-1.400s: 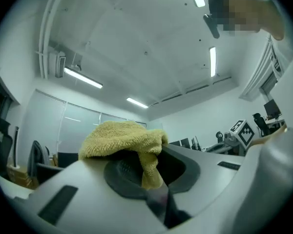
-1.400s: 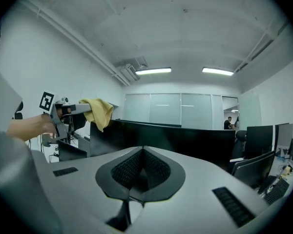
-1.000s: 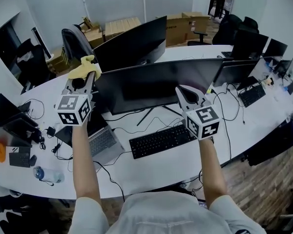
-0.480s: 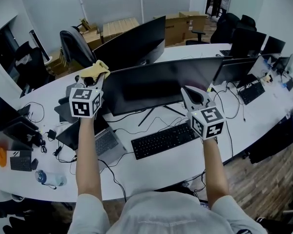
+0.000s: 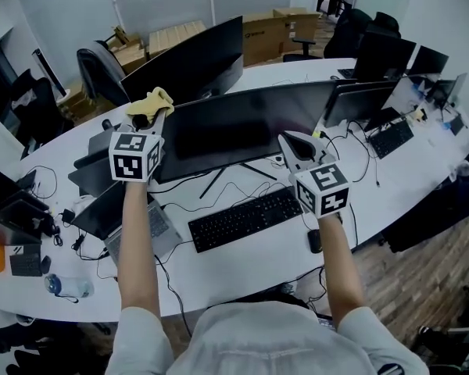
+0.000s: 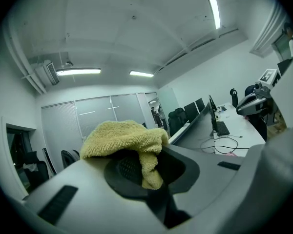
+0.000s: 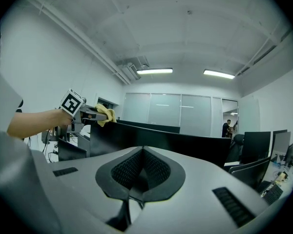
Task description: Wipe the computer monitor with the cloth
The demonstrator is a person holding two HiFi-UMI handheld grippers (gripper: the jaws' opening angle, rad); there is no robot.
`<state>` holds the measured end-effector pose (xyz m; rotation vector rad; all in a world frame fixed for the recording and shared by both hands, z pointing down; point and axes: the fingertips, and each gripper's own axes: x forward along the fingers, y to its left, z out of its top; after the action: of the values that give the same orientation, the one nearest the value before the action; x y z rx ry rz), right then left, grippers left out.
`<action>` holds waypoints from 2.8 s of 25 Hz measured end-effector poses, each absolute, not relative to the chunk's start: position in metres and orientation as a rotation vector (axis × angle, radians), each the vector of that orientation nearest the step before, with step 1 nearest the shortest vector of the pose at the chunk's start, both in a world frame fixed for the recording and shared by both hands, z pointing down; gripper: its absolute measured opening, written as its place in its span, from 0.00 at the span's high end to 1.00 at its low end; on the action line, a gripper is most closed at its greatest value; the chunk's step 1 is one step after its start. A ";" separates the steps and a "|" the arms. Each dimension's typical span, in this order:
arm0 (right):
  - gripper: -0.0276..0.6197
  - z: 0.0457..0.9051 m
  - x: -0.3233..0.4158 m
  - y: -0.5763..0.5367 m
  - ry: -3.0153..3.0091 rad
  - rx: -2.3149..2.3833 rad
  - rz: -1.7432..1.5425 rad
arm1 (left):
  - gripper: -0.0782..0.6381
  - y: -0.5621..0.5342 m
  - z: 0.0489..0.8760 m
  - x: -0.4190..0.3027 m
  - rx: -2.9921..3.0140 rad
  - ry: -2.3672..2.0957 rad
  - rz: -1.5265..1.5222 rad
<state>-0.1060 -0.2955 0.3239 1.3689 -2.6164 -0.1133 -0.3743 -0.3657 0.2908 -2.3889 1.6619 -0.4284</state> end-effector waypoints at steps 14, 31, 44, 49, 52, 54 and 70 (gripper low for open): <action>0.91 0.318 0.004 -0.315 -2.595 1.430 -0.108 | 0.81 -0.396 0.292 -0.258 -2.392 1.597 -0.535; 0.91 0.320 0.164 -0.327 -2.557 1.472 -0.107 | 0.81 -0.436 0.293 -0.072 -2.420 1.516 -0.531; 0.91 0.312 0.229 -0.341 -2.560 1.503 -0.105 | 0.81 -0.454 0.303 0.042 -2.507 1.459 -0.484; 0.91 0.313 0.247 -0.347 -2.560 1.527 -0.100 | 0.81 -0.463 0.294 0.064 -2.552 1.464 -0.404; 0.91 0.316 0.257 -0.350 -2.556 1.543 -0.086 | 0.81 -0.470 0.289 0.086 -2.642 1.454 -0.320; 0.91 0.319 0.264 -0.352 -2.550 1.551 -0.074 | 0.81 -0.474 0.288 0.100 -2.697 1.457 -0.249; 0.91 0.340 0.299 -0.353 -2.501 1.607 -0.013 | 0.81 -0.489 0.299 0.143 -2.931 1.771 0.920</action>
<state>0.2988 -0.3528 0.3397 1.6068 -2.5006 -0.0127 0.1426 -0.4892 0.2992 -2.9314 1.7713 0.9203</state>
